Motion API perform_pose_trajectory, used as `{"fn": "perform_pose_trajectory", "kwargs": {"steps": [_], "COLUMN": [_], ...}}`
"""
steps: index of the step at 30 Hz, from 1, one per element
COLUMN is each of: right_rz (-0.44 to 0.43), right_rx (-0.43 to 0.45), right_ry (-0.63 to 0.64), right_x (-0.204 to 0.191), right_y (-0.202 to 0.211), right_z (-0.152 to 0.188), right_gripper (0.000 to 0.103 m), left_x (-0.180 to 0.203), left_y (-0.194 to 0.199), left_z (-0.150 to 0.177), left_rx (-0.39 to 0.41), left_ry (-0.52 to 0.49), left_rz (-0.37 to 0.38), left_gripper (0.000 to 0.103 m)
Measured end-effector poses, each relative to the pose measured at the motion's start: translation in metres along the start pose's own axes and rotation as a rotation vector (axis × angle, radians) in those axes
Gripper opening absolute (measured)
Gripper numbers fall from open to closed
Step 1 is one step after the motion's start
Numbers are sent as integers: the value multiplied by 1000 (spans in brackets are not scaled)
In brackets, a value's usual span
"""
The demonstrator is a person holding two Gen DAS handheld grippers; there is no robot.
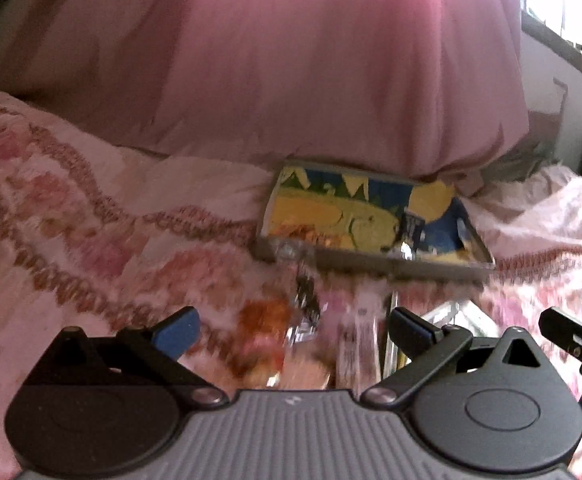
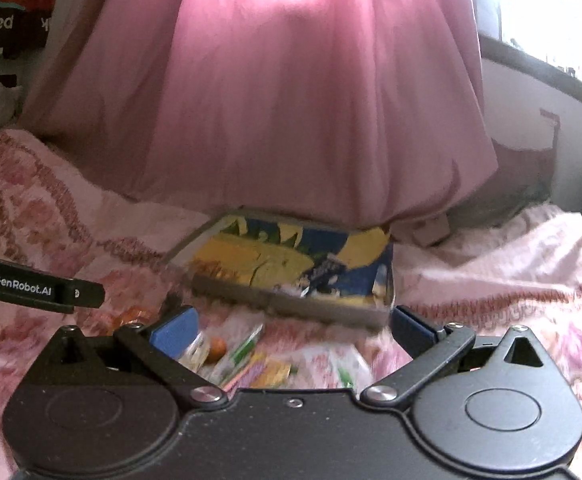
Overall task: Organize snacks
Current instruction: 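Open both grippers and pull them back from the tray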
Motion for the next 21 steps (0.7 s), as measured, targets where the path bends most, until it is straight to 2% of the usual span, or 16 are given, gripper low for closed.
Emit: {"fn": "perform_pose_trajectory", "kwargs": {"steps": [5,8,15,21], "right_rz": [-12,-5,-8,-25], "right_rx": [-38,-63,-194,-207], "right_ry": [-55,-84,-113,-90], "right_x": [2,5,4,-2], "right_y": [20,28,24,23], "right_z": [15,20,36,38], "right_gripper": [102,102,102,102], "left_x": [1,5,7,4], "left_y": [23,35,48,50], "left_z": [28,39,53,61], "left_rx": [-29,-28,-52,-80], "left_ry": [-39,-52,-42,-19], "left_rz": [-33,-28,-36,-31], "left_gripper": [103,103,103,103]}}
Point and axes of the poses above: each gripper's, at about its wrist camera, not at the fingertips, and y roughly against the way its jaws point, x to its right, z to its underside, the point moved 5 cm from there along -y, roughly the way its jaws point, and after that the axes turned 2 degrees about -x, right-handed, at the moved point
